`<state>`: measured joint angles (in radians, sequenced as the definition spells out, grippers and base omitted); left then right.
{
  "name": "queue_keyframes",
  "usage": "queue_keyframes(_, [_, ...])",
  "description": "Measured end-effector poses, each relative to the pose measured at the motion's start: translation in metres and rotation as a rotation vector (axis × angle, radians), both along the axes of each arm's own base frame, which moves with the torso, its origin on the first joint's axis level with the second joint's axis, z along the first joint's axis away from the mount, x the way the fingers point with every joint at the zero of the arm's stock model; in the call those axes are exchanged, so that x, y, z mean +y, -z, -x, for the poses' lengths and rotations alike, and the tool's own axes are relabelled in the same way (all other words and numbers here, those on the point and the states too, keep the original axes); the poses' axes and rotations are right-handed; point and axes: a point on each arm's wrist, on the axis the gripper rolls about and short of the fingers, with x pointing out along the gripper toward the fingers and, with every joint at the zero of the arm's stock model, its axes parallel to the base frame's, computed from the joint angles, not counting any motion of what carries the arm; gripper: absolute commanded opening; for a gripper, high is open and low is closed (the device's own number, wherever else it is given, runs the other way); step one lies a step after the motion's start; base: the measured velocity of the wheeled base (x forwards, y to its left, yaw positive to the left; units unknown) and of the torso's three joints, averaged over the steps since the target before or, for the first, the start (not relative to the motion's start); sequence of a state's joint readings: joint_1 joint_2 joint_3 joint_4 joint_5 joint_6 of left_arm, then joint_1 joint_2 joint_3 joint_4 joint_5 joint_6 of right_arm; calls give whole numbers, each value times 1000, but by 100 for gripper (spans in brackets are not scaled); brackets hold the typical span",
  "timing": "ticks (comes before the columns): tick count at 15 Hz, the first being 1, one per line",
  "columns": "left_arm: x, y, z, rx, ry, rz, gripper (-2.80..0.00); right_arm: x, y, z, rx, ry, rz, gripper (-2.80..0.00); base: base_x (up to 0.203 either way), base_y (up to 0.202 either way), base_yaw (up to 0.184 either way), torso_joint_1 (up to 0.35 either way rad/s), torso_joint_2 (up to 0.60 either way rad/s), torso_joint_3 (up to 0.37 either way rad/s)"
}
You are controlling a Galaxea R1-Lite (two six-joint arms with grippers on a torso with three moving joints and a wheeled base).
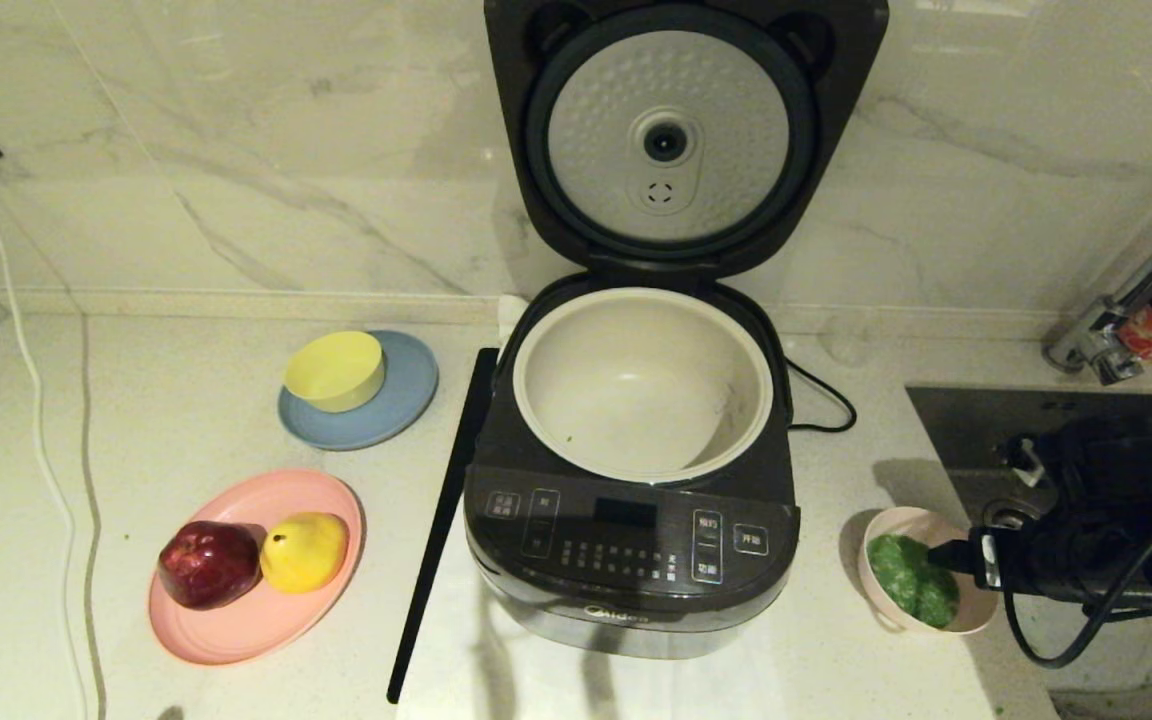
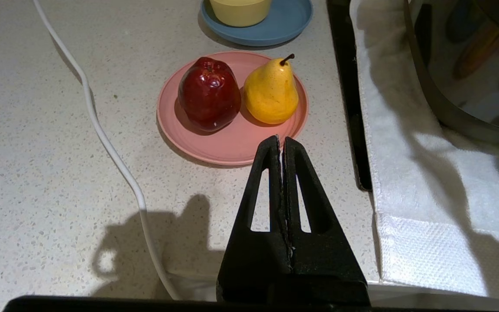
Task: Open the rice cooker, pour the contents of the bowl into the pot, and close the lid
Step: Fill a bowl with water from the tap
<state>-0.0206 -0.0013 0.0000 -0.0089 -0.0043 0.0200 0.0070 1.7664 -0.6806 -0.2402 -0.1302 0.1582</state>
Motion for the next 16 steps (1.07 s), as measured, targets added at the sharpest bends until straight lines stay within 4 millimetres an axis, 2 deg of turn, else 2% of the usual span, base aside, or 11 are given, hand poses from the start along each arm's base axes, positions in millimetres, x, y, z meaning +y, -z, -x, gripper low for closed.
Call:
queue_keyframes(10, [0,0,0,0,-1,0,-280,-4,14,-5,40,14,-3,0,0,0,0,0,0,0])
queue_keyframes(11, [0,0,0,0,0,0,-280,-4,15,-5,42,13,-3,-280,0,0,0,0,0,0])
queue_keyframes(16, [0,0,0,0,0,0,-280,-4,18,-7,47,13,-5,-280,0,0,0,0,0,0])
